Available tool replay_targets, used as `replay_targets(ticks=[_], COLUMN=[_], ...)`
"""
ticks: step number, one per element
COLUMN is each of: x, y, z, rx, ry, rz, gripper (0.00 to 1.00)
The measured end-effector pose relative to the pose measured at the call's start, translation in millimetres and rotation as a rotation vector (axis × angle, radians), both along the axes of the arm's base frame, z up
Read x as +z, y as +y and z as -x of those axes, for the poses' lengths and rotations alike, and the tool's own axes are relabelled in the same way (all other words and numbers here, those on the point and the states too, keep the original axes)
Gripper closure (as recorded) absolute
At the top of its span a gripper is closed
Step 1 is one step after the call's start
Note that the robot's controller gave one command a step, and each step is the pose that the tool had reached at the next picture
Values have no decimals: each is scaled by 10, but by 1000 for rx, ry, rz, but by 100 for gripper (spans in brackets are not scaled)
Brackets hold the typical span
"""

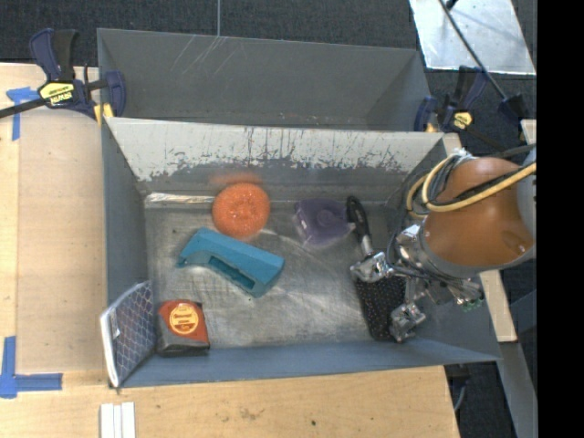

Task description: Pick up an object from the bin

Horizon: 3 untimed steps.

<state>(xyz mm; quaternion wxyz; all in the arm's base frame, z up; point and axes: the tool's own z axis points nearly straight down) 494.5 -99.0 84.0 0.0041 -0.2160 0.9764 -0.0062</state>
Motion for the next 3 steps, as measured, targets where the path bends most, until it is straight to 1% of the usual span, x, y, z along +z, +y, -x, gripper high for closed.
replay_targets(ticks=[1,2,3], x=[-31,35,344], y=[148,-2,-195], z=[14,26,-135], rx=[113,95,170], ry=[-3,-3,11], rz=[-4,-10,-12], gripper=[0,0,0])
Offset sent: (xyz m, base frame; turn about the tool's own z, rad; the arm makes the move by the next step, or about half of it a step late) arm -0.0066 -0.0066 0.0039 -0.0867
